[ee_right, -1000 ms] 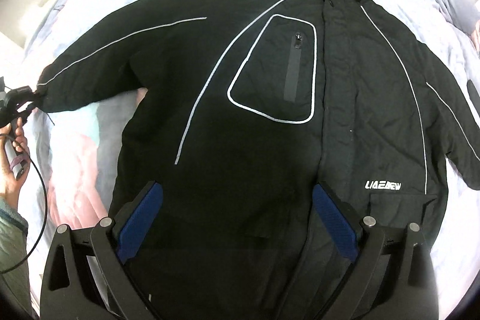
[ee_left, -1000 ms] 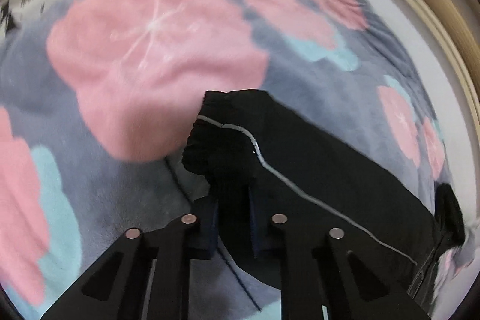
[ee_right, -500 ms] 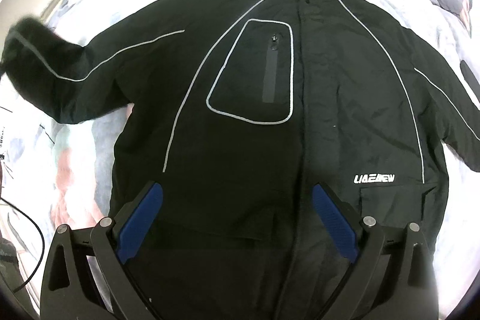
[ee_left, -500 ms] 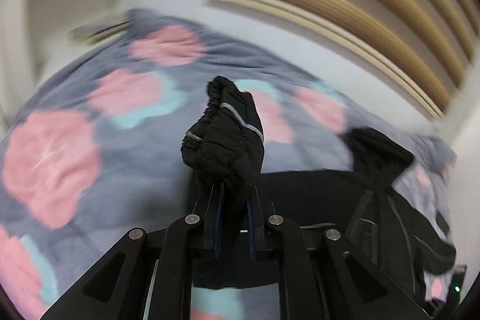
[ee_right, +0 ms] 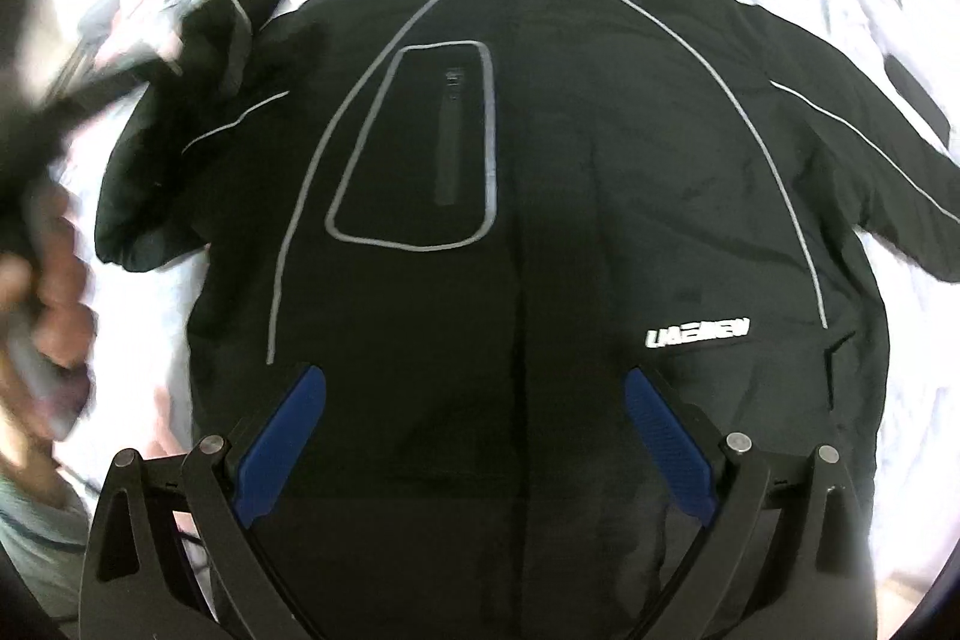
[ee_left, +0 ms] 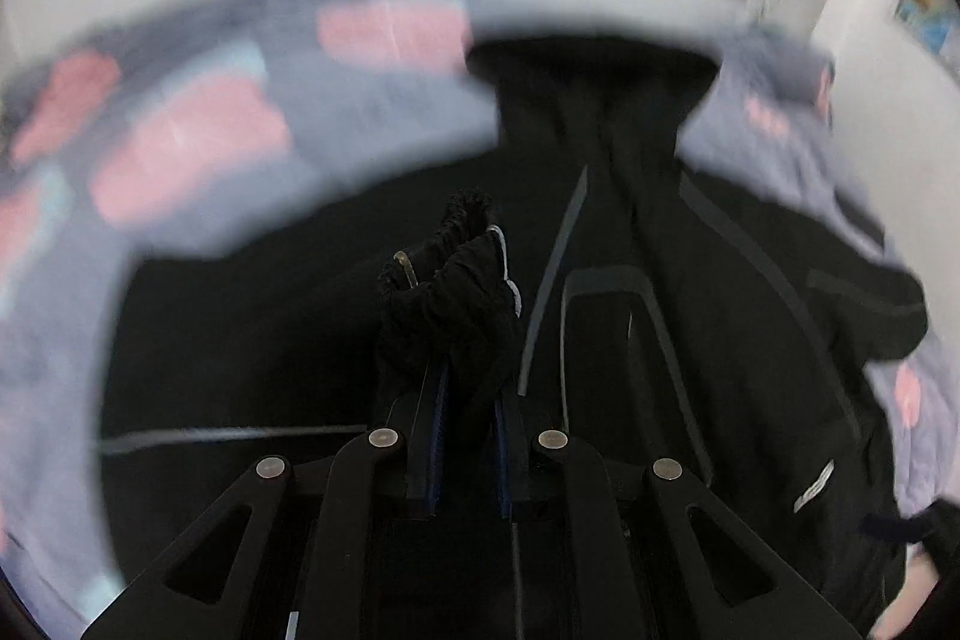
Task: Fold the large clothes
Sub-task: 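Carry the held sleeve across the jacket body with the left gripper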
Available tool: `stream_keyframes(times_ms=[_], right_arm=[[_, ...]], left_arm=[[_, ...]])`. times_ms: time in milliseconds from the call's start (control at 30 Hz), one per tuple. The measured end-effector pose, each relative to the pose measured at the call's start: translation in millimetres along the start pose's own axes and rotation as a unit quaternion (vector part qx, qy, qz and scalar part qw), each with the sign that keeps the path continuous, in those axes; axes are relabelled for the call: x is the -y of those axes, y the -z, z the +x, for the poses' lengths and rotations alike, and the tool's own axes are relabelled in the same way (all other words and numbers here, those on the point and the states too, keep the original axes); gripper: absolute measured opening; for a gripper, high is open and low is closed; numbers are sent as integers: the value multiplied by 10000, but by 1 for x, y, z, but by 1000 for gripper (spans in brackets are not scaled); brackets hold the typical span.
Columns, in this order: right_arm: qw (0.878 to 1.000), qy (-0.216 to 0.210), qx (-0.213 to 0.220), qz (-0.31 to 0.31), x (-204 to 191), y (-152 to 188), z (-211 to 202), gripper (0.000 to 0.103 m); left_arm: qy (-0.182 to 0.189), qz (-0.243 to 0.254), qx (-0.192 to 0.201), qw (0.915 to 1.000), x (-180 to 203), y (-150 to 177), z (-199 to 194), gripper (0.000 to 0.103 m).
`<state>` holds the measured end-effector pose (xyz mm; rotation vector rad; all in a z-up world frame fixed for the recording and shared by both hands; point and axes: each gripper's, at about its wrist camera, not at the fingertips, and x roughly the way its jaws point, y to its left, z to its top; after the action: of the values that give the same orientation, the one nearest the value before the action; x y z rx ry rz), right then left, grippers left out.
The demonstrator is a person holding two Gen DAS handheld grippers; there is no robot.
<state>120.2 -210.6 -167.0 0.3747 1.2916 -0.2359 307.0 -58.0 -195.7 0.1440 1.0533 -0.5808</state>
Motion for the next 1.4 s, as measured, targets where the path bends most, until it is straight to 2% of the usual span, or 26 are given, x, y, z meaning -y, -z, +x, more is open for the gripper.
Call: stream_keyframes(times_ms=[133,167,200,233,267,367,433,533,600,700,800,833,933,1000,1033,1200,1300,1400], right_arm=[[9998,160,-29,67,18,4,3,101],[9998,181,-43,79,20,3,5,101],[9997,197,-63,101,24,2,7,101],[9997,207,-68,127,26,-1,9,101],[9997,206,-59,147,28,-4,10,101],[9998,114,114,148,25,-22,8,101],[9994,75,336,36,17,-39,6,101],[9973,-127,670,-253,-8,-68,6,101],[9958,-322,739,-438,-25,-85,13,101],[9937,-481,691,-742,-57,-109,34,101],[9920,-772,447,-898,-80,-130,61,98],[9920,-752,346,-949,-87,-135,72,98],[9928,-569,-34,-1050,-104,-144,102,88],[9903,-1001,-125,-952,-106,-147,110,63],[9885,-1211,-122,-898,-106,-148,109,46],[9838,-1295,580,-1096,-96,-147,67,37],[9802,-1314,999,-1093,-72,-149,27,34],[9780,-1138,1399,-1045,-38,-156,-12,34]], left_arm=[[218,-170,-389,9989,0,19,33,22],[328,-179,-445,9983,-1,20,31,25],[486,-187,-484,9975,-2,18,28,35],[818,-251,-527,9949,-4,17,22,45],[1137,-362,-552,9913,-7,17,15,47],[1431,-525,-443,9873,-15,22,-11,59],[1302,-569,-230,9896,-21,27,-39,68],[1091,-670,-93,9917,-35,34,-65,69],[881,-799,-112,9928,-46,40,-76,69],[611,-1005,-115,9930,-67,50,-88,69],[434,-1134,14,9926,-84,56,-101,69],[369,-1200,36,9921,-89,56,-103,69],[243,-1314,45,9910,-98,53,-104,69],[144,-1300,31,9914,-101,50,-103,69],[86,-1266,44,9919,-101,48,-102,69],[-140,-1085,140,9939,-95,28,-91,69],[-103,-989,241,9948,-87,9,-86,69],[22,-788,337,9963,-71,-9,-78,69]])
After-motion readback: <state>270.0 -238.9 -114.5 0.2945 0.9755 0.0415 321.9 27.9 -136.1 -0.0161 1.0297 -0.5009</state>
